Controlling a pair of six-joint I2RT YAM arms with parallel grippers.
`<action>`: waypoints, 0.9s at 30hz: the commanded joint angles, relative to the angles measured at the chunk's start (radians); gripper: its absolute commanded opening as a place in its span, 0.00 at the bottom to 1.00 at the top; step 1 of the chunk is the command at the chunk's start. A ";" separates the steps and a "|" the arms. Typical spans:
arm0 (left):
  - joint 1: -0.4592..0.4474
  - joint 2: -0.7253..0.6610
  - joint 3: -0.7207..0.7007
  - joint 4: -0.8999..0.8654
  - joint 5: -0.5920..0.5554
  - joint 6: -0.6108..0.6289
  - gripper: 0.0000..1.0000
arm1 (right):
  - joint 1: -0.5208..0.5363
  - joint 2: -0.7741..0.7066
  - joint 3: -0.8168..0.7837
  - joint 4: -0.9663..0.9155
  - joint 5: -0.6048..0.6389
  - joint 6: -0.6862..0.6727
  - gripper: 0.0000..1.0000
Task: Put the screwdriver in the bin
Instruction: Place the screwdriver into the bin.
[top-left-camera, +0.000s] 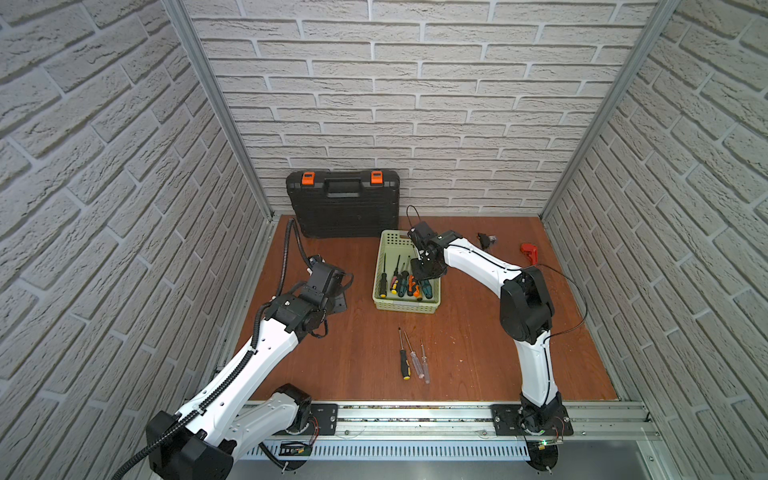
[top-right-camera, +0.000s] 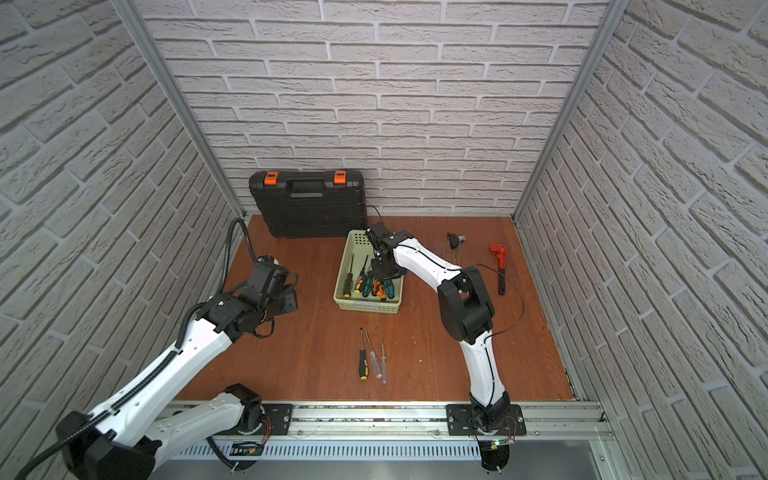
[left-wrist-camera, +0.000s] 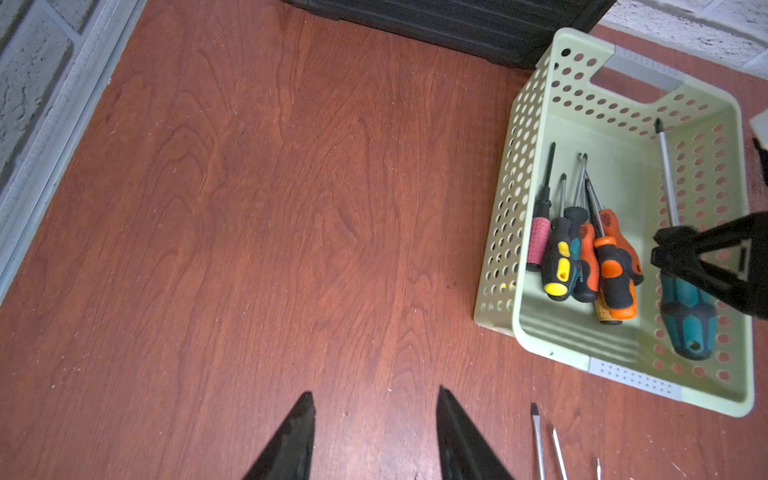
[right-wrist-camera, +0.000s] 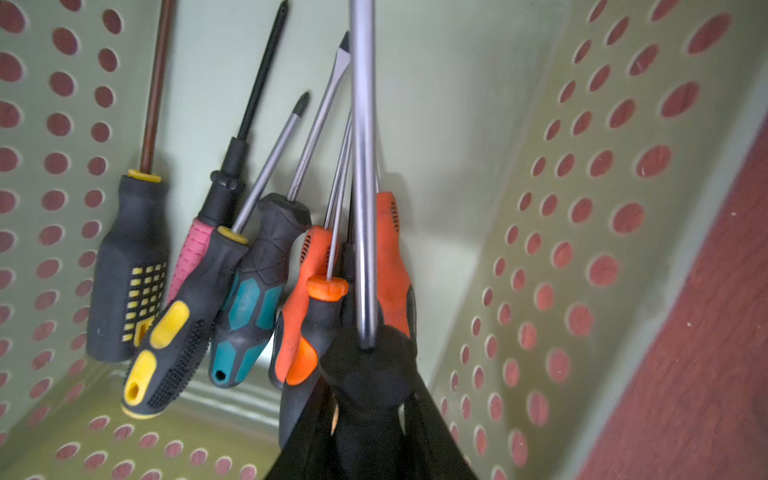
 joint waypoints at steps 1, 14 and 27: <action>0.006 -0.009 -0.006 0.013 -0.019 0.006 0.48 | -0.003 0.004 0.041 -0.027 0.035 -0.018 0.08; 0.011 0.009 -0.002 0.014 -0.027 0.015 0.49 | -0.002 0.034 0.055 -0.066 0.070 -0.028 0.16; 0.019 -0.004 -0.011 0.017 -0.031 0.006 0.49 | -0.001 0.060 0.045 -0.057 0.047 -0.034 0.22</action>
